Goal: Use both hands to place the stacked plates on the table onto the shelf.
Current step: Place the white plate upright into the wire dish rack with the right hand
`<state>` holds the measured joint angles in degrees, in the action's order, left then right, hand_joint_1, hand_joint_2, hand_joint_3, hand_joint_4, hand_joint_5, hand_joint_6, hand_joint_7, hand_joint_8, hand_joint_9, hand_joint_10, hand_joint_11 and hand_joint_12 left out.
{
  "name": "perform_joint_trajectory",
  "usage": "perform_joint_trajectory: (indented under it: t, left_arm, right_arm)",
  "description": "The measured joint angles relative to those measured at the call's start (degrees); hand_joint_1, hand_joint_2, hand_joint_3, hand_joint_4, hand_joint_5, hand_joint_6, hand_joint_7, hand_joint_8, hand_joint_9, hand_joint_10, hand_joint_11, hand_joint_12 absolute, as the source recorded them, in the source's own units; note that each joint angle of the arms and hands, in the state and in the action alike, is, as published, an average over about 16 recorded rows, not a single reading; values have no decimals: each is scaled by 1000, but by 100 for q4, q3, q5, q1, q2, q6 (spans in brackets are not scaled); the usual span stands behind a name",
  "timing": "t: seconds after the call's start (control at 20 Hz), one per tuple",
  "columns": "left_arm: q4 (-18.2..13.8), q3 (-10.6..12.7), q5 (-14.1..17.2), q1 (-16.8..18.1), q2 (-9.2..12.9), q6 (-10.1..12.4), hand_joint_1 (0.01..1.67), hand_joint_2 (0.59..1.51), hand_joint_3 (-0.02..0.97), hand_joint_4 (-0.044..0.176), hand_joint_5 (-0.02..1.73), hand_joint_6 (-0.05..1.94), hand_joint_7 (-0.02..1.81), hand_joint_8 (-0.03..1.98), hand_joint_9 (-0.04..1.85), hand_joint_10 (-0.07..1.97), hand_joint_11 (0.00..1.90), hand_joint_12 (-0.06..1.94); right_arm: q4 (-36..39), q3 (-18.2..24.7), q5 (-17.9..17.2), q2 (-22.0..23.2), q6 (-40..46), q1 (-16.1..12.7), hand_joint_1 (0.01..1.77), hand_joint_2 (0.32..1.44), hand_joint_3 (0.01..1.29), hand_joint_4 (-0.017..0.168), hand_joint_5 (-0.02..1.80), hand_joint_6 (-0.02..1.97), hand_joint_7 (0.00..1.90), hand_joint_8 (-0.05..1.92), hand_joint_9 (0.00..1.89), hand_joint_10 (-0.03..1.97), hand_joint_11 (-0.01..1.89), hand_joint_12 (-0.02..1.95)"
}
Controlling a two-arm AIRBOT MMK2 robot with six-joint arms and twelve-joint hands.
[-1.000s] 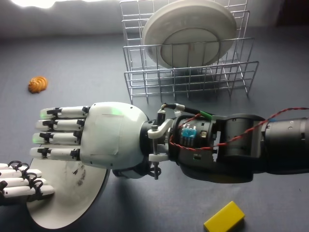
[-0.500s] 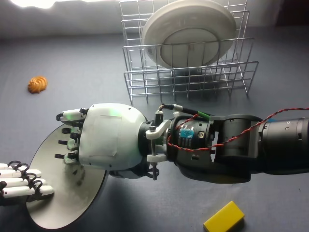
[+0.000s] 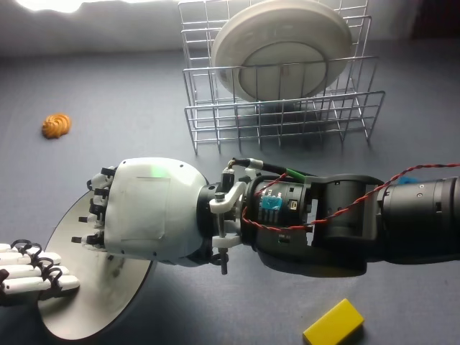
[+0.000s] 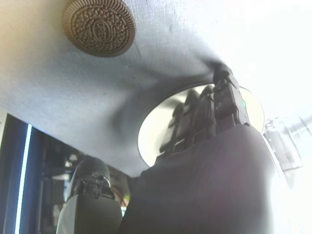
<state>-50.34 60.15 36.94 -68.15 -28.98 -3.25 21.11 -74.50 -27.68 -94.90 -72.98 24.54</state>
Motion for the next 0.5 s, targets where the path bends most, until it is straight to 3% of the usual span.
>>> perform_joint_trajectory:
  t: [0.35,0.5]
  left_arm:
    - [112,134,90,126,-10,14,23,1096,19,-4,2,-27,20,-11,-18,-63,28,-1]
    - [222,262,154,201,-13,18,23,1096,19,-3,11,-16,34,-3,-8,-63,25,4]
  right_arm:
    - [8,5,-63,-16,-27,4,1231,987,15,-9,746,744,860,815,903,1165,756,1250]
    - [-3,9,-84,-16,-29,14,1232,982,15,-9,750,762,874,874,918,1157,782,1218]
